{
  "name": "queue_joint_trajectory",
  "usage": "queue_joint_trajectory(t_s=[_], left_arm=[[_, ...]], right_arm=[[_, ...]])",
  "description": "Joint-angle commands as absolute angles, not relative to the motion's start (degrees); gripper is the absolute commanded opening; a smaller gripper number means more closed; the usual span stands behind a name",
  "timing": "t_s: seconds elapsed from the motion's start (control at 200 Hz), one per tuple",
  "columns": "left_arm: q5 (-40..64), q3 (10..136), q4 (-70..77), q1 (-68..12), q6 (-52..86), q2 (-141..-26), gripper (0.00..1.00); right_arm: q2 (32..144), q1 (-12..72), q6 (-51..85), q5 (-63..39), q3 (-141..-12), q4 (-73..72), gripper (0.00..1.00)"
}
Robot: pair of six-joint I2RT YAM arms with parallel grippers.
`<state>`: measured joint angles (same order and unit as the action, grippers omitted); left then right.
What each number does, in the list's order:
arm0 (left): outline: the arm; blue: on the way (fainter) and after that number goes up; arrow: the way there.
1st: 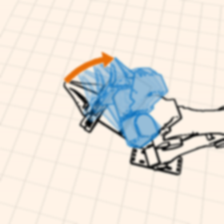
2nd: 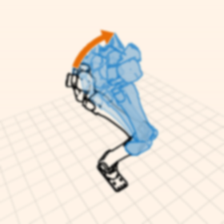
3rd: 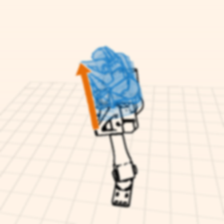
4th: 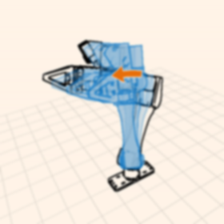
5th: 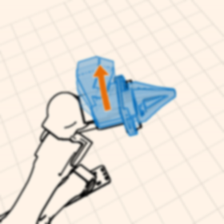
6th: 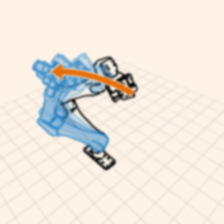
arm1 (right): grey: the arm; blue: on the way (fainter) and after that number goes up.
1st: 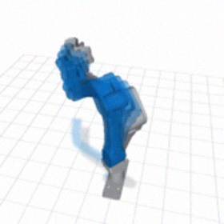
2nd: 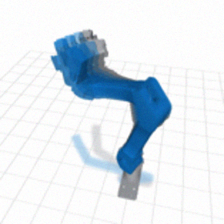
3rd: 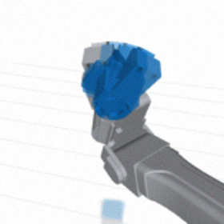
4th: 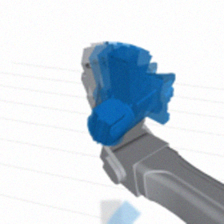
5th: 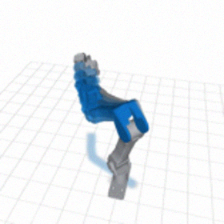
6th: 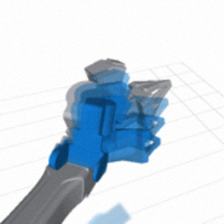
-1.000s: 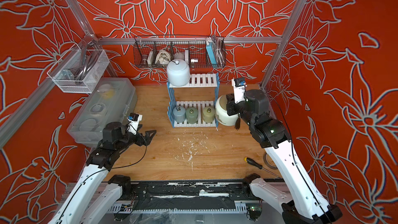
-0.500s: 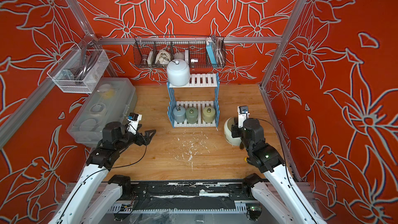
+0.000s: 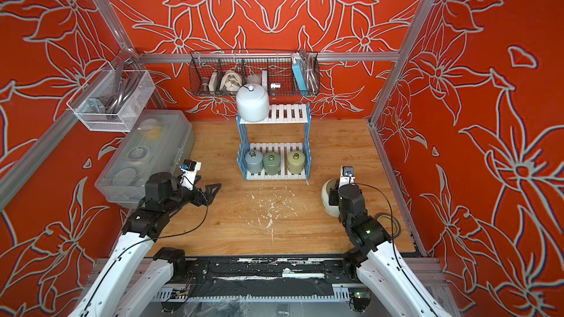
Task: Remove the tea canisters from the shelf
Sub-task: Place the tea canister at the center of the board.
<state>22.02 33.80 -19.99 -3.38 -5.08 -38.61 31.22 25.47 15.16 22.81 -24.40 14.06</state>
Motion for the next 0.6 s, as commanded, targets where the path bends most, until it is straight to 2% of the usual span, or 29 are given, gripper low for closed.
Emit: queue_joint_trajectory(t_s=[0.0,0.596], left_arm=[[22.7,33.2,-18.7,-3.2,-5.6,-38.2,0.99],[22.7,33.1,-18.8,-3.0,-5.5,-38.6,0.99]], right_arm=[[31.3,25.8,17.2,27.1,-24.2,2.9,0.00],[32.5,25.0,22.0,28.9,-20.2,2.0,0.00]])
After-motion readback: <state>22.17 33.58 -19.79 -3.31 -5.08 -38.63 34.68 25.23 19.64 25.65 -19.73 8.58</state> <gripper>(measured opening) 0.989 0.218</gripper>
